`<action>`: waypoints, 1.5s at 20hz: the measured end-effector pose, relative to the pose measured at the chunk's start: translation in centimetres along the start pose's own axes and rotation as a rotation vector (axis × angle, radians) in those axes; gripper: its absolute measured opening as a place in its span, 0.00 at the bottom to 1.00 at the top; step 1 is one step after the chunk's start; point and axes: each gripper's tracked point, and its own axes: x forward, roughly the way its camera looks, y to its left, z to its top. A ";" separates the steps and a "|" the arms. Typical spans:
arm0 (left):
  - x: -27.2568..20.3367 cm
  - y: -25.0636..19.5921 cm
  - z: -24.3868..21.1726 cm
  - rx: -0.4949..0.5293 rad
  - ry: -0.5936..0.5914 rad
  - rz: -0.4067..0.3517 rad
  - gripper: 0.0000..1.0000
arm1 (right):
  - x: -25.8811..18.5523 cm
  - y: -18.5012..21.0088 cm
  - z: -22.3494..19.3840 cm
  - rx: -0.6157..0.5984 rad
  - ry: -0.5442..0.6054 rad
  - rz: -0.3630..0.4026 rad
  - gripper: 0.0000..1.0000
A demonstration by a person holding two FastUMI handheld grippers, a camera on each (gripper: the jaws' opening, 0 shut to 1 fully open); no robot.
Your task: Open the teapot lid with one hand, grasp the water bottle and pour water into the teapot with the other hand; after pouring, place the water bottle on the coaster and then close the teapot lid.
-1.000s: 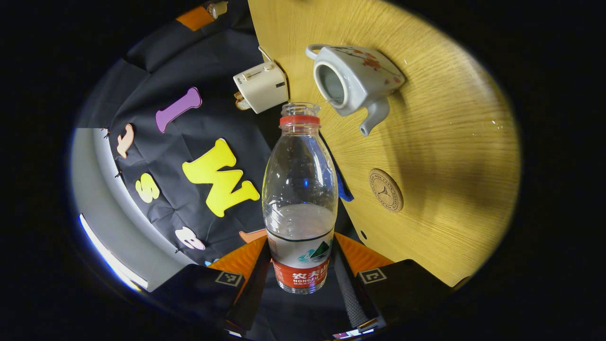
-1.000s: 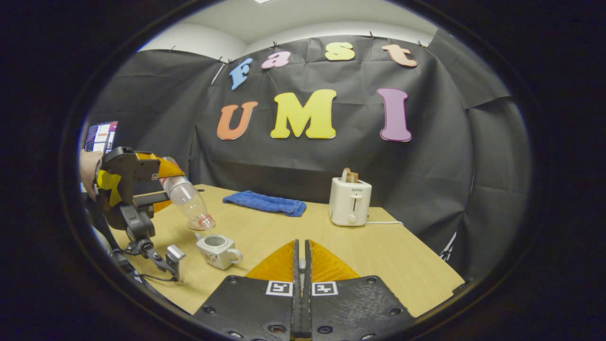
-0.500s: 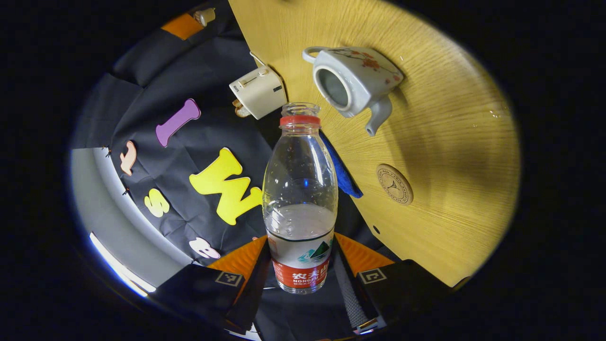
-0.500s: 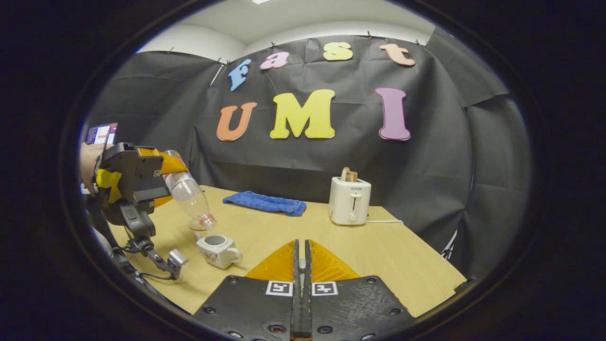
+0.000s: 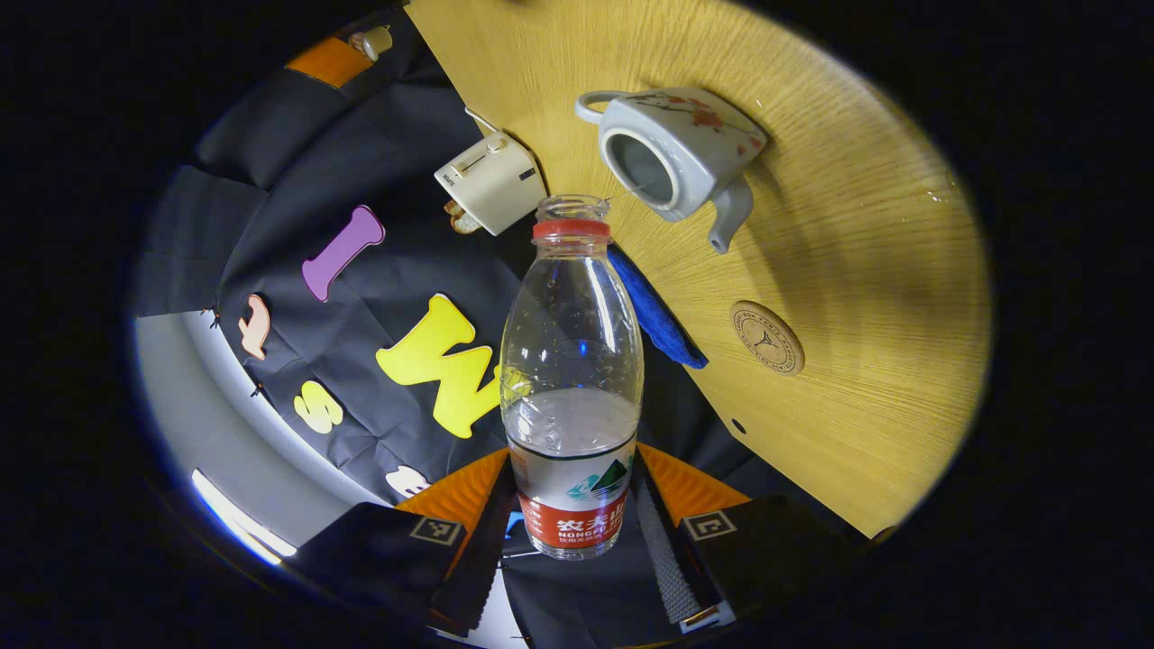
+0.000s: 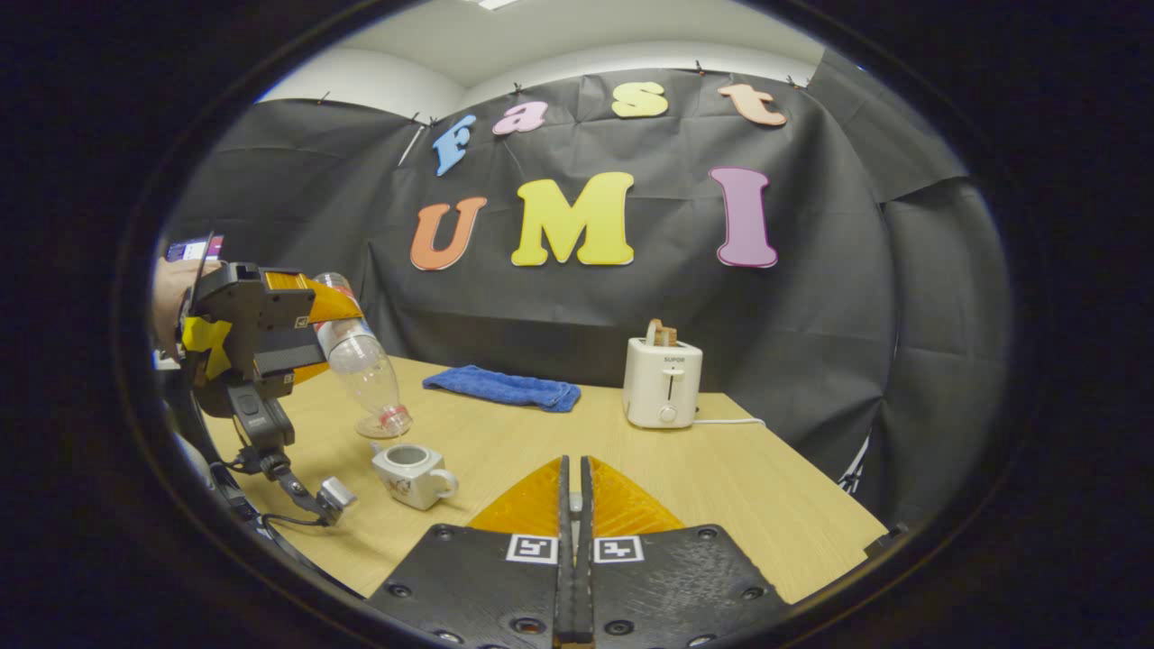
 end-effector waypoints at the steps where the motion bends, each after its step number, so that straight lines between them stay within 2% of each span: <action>1: 0.0 0.1 0.0 0.000 -0.001 0.000 0.74 | 0.0 0.0 0.0 0.001 0.000 0.000 0.00; 4: -0.1 -0.1 0.2 0.000 -0.004 0.003 0.74 | -0.1 -0.1 0.1 0.002 -0.002 -0.002 0.00; 5: -0.1 0.0 0.2 -0.001 -0.002 0.005 0.78 | -0.2 -0.2 0.1 0.002 -0.003 -0.004 0.00; 8: 0.0 -0.2 0.0 -0.018 -0.003 0.000 0.74 | -0.2 -0.1 0.1 0.006 0.000 -0.003 0.00; 10: 0.1 -1.2 -0.5 -0.104 0.004 -0.025 0.74 | -0.1 0.0 0.2 0.015 0.002 0.000 0.00; 15: -0.8 -4.5 -0.4 -0.412 0.023 -0.107 0.74 | -0.1 0.1 0.9 0.025 -0.008 -0.001 0.00; 18: -1.4 -7.0 -0.7 -0.718 0.039 -0.177 0.73 | 0.0 0.6 1.2 0.049 -0.012 0.012 0.00; 21: -1.9 -8.8 -0.3 -1.133 0.068 -0.255 0.74 | 0.2 0.6 1.7 0.045 -0.018 0.015 0.00; 26: -1.3 -8.0 -1.4 -1.754 0.064 -0.236 0.74 | 0.1 1.3 2.5 0.020 -0.025 0.019 0.00; 28: -1.0 -7.8 -0.8 -1.907 0.039 -0.251 0.74 | 0.2 1.5 2.8 0.007 -0.032 0.015 0.00; 30: -0.3 -7.9 -0.7 -1.984 0.024 -0.242 0.74 | 0.4 1.9 2.7 0.003 -0.027 0.018 0.00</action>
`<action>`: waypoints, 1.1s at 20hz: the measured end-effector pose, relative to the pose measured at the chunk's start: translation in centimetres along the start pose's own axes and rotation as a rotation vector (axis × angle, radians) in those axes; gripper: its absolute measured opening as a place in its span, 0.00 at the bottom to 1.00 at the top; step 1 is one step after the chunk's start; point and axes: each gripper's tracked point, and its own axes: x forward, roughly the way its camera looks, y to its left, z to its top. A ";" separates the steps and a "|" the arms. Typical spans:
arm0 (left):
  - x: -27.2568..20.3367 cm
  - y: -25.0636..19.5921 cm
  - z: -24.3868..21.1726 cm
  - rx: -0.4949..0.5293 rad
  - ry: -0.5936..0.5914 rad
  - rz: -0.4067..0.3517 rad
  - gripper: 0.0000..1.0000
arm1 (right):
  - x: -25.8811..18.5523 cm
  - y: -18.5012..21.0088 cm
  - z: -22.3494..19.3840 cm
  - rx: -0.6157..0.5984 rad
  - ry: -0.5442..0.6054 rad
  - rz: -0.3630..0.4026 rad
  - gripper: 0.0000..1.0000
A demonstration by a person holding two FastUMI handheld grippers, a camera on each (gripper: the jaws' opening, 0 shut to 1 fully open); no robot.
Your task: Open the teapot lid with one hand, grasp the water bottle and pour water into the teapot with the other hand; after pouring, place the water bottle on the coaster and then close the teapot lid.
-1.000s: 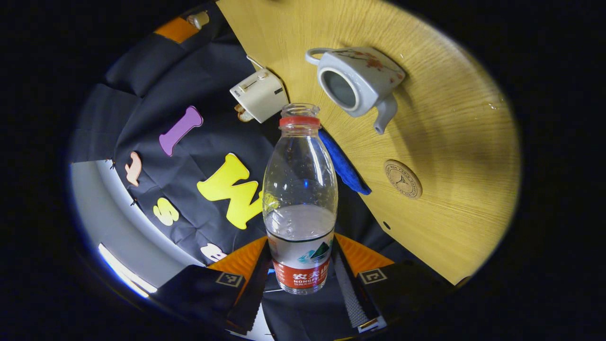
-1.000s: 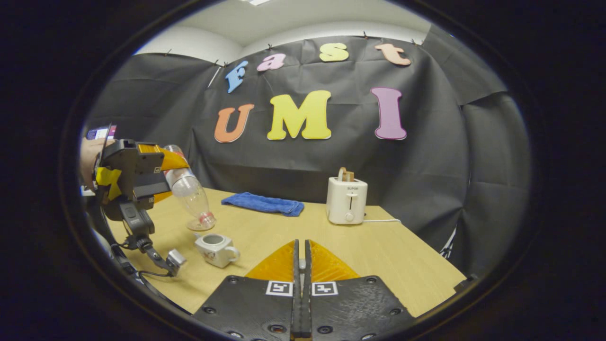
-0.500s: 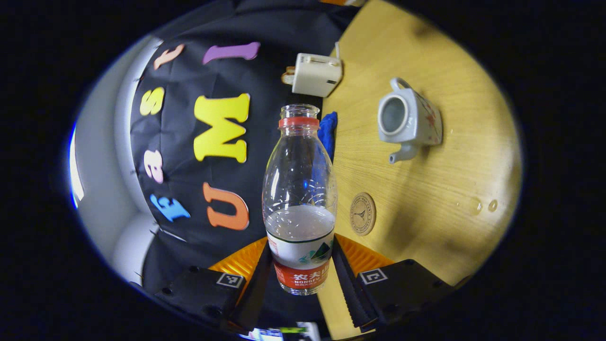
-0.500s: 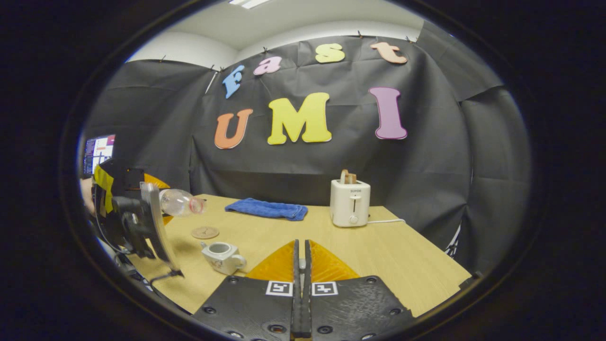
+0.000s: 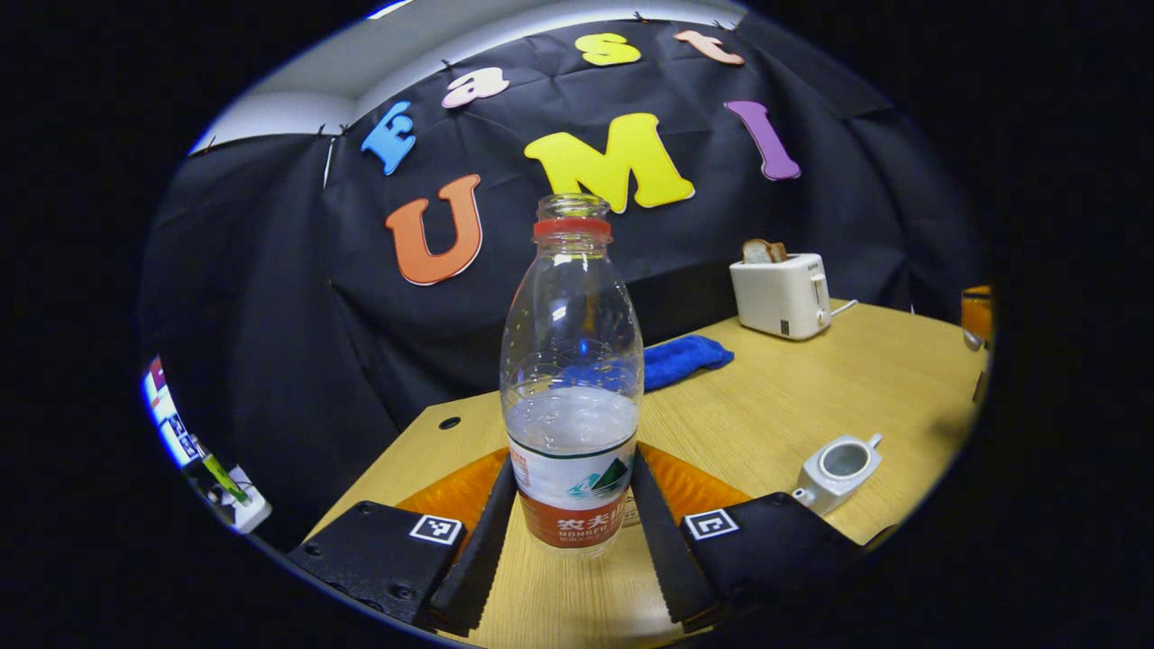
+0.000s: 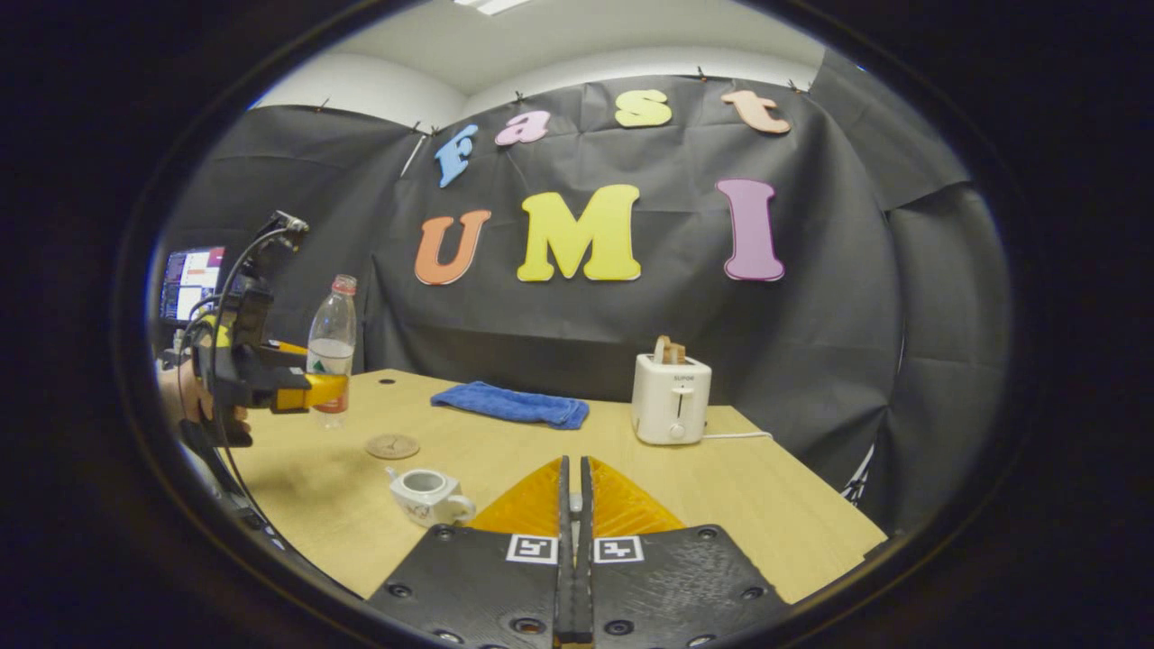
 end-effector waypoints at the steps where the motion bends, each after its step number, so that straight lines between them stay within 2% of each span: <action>1: 0.6 -0.1 0.0 -0.034 -0.011 -0.014 0.74 | 0.0 0.0 0.0 0.000 0.002 -0.001 0.00; 3: 2.0 -0.6 -0.4 -0.097 -0.031 -0.061 0.75 | 0.1 -0.1 -0.4 0.012 0.012 -0.007 0.00; 6: 5.3 -0.2 -1.9 -0.154 -0.015 -0.070 0.75 | 0.1 -0.5 -1.1 0.020 0.031 -0.022 0.00; 10: 7.1 -0.4 -2.5 -0.247 -0.024 -0.110 0.75 | 0.3 -1.2 -2.2 0.033 0.058 -0.043 0.00; 22: 9.2 -1.9 -4.6 -0.230 0.045 -0.157 0.79 | 1.1 -0.7 -3.4 0.024 0.083 -0.043 0.00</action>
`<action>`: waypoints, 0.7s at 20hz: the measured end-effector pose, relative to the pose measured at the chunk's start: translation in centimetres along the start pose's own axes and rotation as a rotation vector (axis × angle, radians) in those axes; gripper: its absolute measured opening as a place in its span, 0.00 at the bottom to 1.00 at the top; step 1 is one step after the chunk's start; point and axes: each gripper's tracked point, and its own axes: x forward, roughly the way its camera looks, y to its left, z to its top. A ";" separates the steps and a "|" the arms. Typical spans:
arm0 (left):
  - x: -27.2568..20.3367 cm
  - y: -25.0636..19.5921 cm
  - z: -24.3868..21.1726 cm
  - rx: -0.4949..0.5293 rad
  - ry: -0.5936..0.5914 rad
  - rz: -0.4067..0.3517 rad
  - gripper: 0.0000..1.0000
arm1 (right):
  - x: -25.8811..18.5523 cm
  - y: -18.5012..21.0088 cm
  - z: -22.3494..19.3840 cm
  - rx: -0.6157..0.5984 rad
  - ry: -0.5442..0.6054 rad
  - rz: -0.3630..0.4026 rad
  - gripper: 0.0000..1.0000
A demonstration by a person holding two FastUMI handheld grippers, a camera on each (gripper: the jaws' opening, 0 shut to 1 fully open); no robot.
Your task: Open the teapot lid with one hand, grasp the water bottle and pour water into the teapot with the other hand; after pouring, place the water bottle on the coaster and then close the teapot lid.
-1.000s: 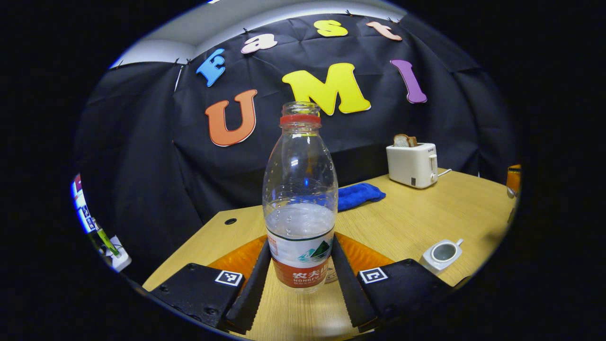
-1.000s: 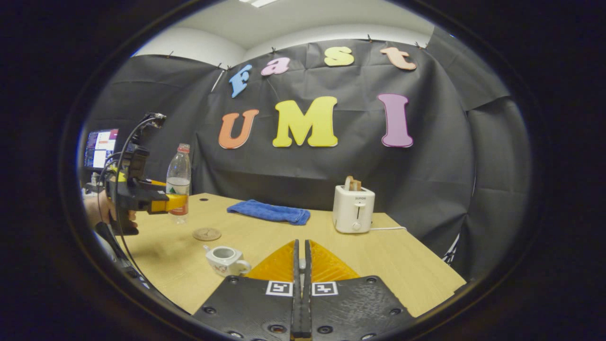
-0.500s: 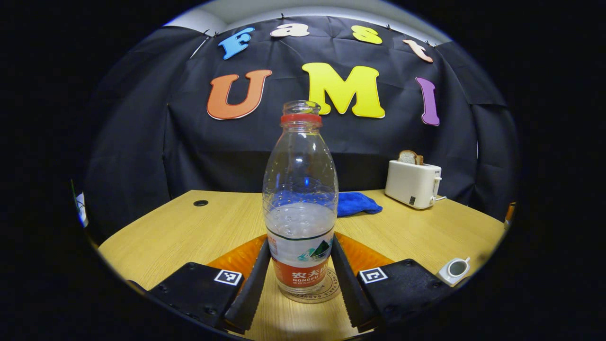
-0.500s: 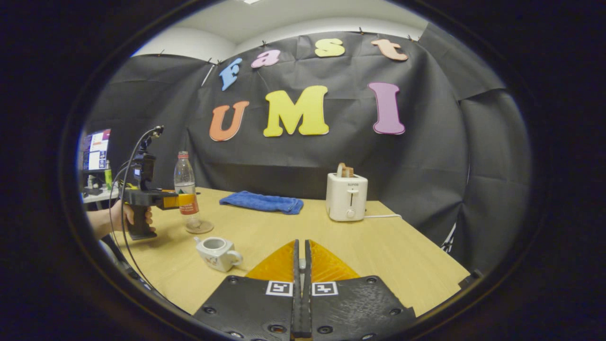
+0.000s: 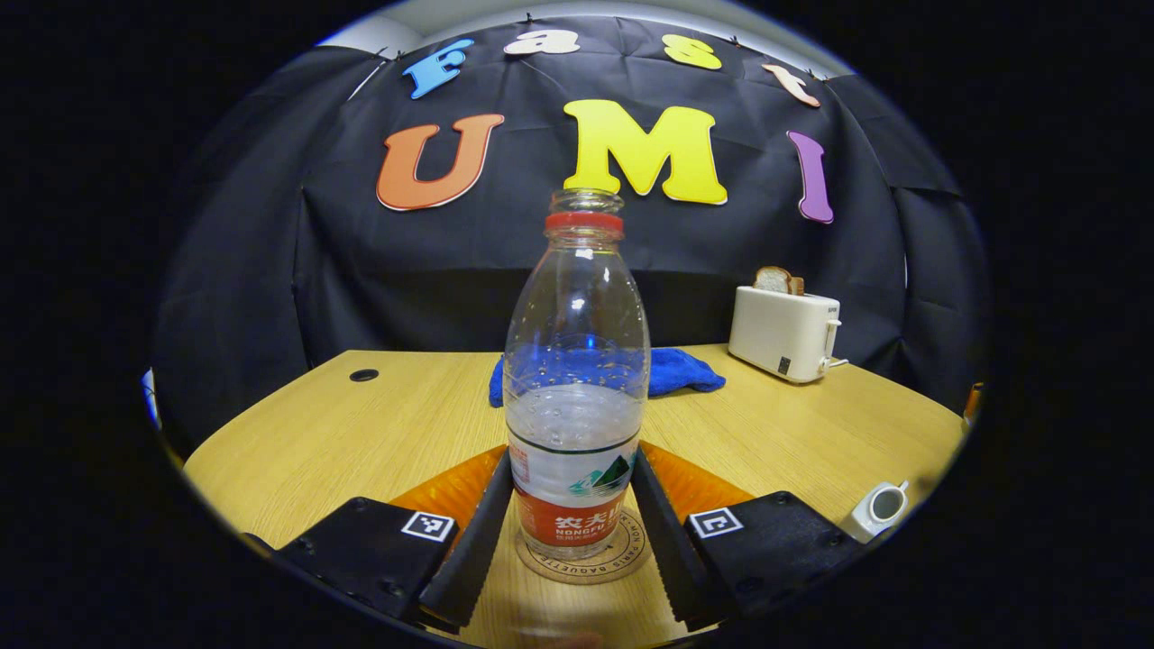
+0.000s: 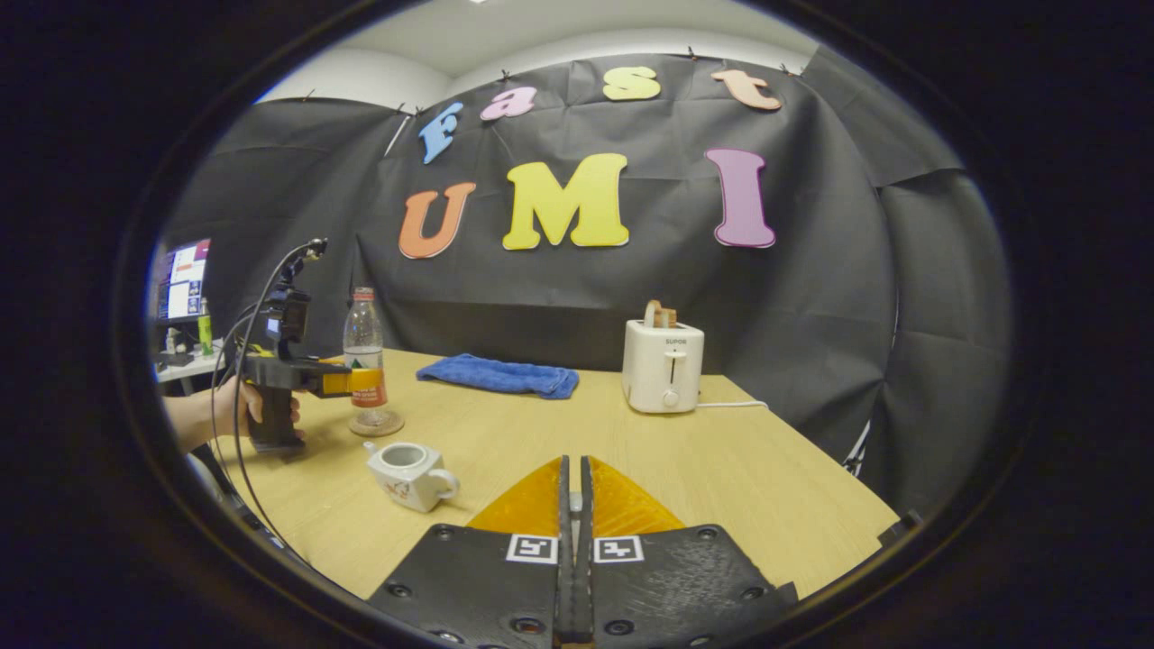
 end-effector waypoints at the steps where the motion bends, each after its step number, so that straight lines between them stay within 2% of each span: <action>1: 0.1 0.2 -0.1 -0.004 0.007 0.004 0.82 | 0.0 0.0 0.0 -0.001 -0.001 0.001 0.00; 4: 0.0 -0.1 -0.3 -0.010 0.014 -0.002 0.88 | -0.1 0.2 0.1 -0.007 -0.002 0.003 0.00; 5: 0.0 -0.1 -0.4 -0.013 0.018 -0.003 0.99 | -0.1 0.3 0.1 -0.008 -0.002 0.004 0.00; 10: -2.7 0.2 -1.8 0.032 0.045 0.024 1.00 | 0.4 2.0 0.9 -0.011 -0.016 0.038 0.00; 12: -5.3 0.4 -2.0 0.025 0.043 0.041 1.00 | 1.0 3.9 1.6 0.001 -0.028 0.090 0.02; 14: -8.3 1.5 -1.3 0.020 -0.001 0.098 1.00 | 2.1 6.8 2.2 0.026 -0.036 0.167 0.00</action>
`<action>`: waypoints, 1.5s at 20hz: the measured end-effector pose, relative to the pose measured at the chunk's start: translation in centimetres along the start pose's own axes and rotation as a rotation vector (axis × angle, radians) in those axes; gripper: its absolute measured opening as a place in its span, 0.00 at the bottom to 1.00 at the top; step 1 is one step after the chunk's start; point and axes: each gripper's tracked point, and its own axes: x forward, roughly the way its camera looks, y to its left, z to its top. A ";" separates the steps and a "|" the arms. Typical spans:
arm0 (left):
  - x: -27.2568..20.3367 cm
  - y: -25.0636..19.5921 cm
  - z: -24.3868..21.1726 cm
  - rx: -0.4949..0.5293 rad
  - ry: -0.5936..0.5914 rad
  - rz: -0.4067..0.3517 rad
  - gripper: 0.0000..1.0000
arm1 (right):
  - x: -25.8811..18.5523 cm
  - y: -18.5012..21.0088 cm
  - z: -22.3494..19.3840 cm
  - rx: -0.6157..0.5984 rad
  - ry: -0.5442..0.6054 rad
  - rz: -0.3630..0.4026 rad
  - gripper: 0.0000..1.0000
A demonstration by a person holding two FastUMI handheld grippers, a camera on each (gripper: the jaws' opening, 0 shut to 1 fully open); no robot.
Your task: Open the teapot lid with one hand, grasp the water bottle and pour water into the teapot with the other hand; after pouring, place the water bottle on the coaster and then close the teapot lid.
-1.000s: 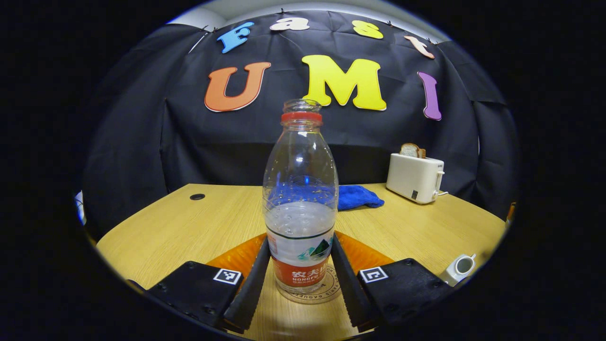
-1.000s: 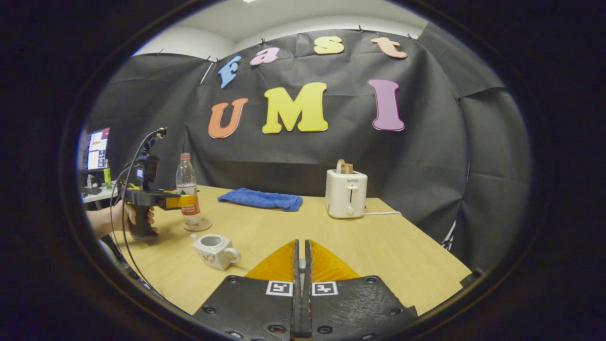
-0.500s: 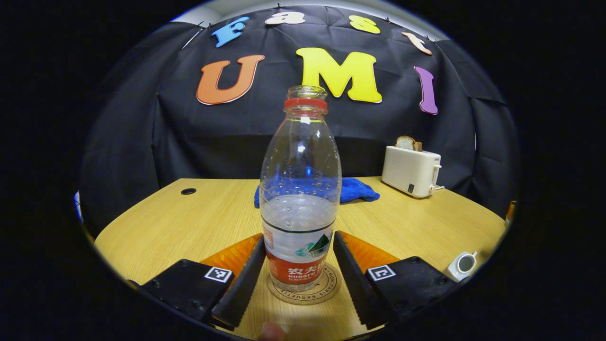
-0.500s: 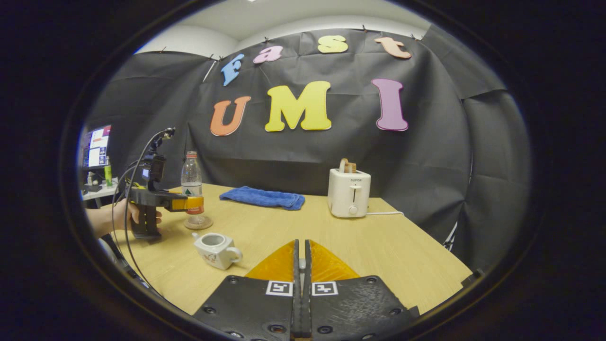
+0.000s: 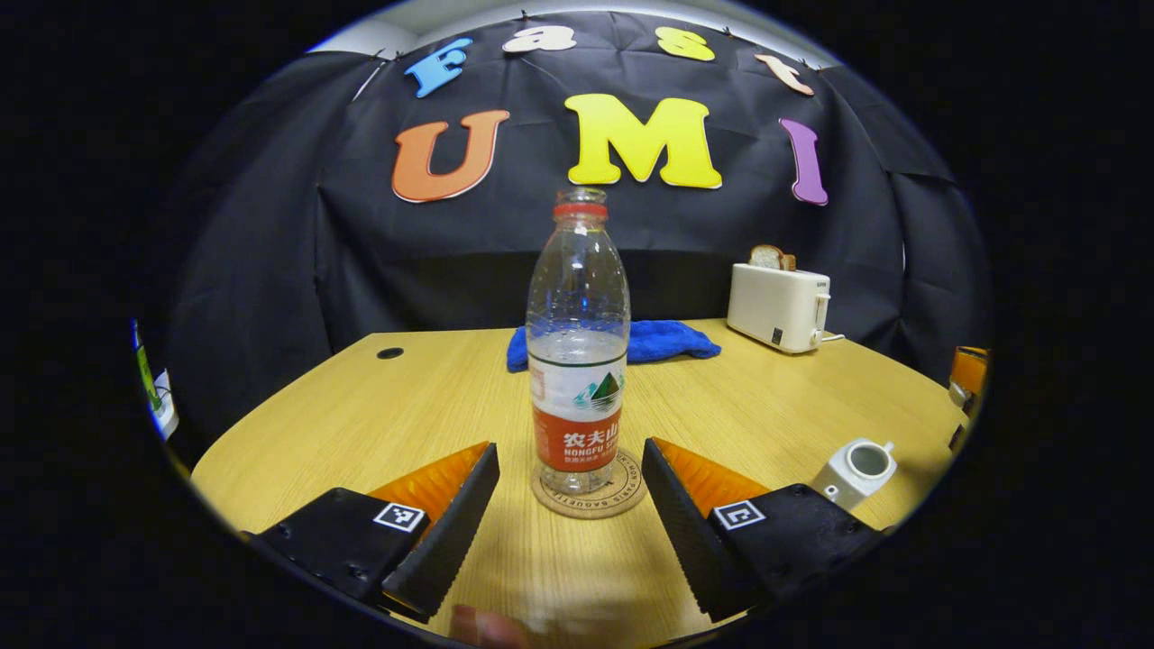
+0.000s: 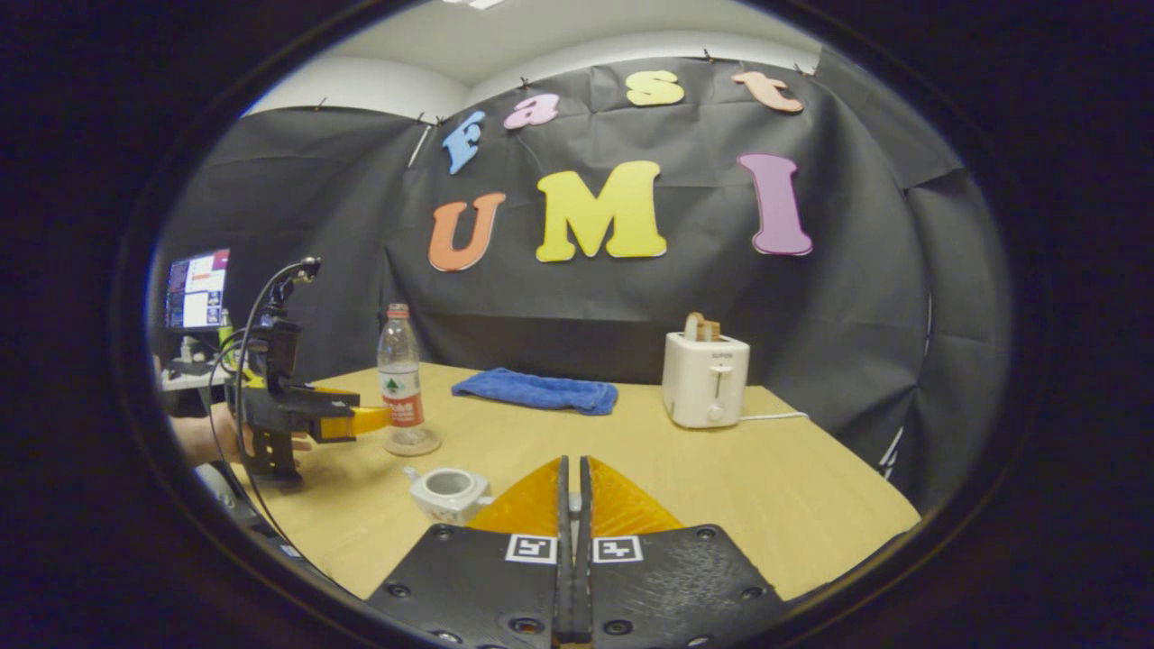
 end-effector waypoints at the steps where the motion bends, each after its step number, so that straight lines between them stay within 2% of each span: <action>1: -1.4 0.7 0.2 0.003 -0.016 0.029 1.00 | 1.0 1.4 0.0 -0.002 0.001 0.032 0.00; 3: -4.3 1.7 0.5 -0.002 -0.048 0.063 0.99 | 2.9 3.9 -0.7 -0.033 0.021 0.085 0.02; 7: -8.7 2.9 0.8 -0.028 -0.088 0.106 0.99 | 5.6 7.6 -1.5 -0.066 0.028 0.158 0.00; 10: -10.4 5.0 0.0 -0.023 -0.077 0.172 0.99 | 7.2 8.4 -1.8 -0.072 0.027 0.162 0.00; 16: -10.6 6.9 -0.8 -0.041 -0.065 0.204 0.99 | 8.0 8.8 -3.3 -0.081 0.042 0.161 0.00; 21: -10.8 6.2 0.2 -0.051 -0.093 0.190 0.99 | 8.1 8.7 -4.3 -0.078 0.056 0.153 0.00; 23: -10.9 5.6 0.8 -0.040 -0.106 0.181 0.99 | 7.8 8.8 -3.9 -0.078 0.044 0.158 0.06; 25: -11.0 5.0 1.6 -0.023 -0.124 0.179 0.99 | 7.0 8.5 -2.4 -0.082 -0.003 0.141 0.49; 27: -11.0 4.0 2.6 -0.012 -0.150 0.170 0.99 | 5.9 7.3 -0.2 -0.085 -0.066 0.088 0.92; 30: -11.1 1.6 4.7 0.010 -0.200 0.144 0.99 | 3.5 4.2 2.5 -0.059 -0.143 -0.047 0.93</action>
